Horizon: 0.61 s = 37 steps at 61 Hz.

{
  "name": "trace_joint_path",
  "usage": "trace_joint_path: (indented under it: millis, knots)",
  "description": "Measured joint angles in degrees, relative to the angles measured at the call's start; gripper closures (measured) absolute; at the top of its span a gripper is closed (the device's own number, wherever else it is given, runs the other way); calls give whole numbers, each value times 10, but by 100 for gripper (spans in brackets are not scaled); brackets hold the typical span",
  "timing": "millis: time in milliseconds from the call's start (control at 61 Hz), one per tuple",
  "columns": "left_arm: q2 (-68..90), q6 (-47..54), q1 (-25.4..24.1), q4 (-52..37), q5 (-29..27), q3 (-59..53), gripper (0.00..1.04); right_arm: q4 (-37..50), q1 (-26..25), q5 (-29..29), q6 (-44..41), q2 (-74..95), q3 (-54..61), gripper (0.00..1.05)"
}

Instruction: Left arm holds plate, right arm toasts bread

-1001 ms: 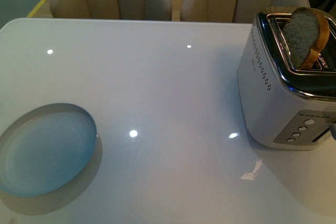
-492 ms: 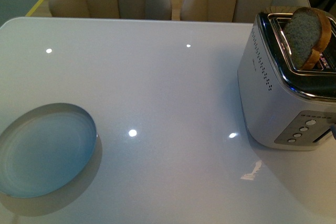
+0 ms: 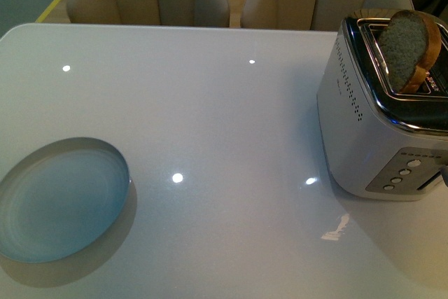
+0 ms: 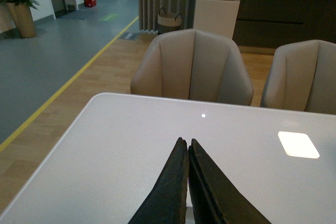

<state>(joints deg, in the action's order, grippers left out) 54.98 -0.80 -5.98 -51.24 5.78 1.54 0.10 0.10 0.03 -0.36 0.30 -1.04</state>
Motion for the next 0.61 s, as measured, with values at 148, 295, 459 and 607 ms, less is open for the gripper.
trace_joint_path:
  millis: [148,295,459,607]
  knots:
    - [-96,2,52,72,-53,0,88,0,0,0,0,0,0,9]
    - [-134,5,58,112,-58,-5,96,0,0,0,0,0,0,9]
    - [-207,5,58,178,-58,-7,102,0,0,0,0,0,0,9]
    - [-271,5,59,237,-58,-8,102,0,0,0,0,0,0,9]
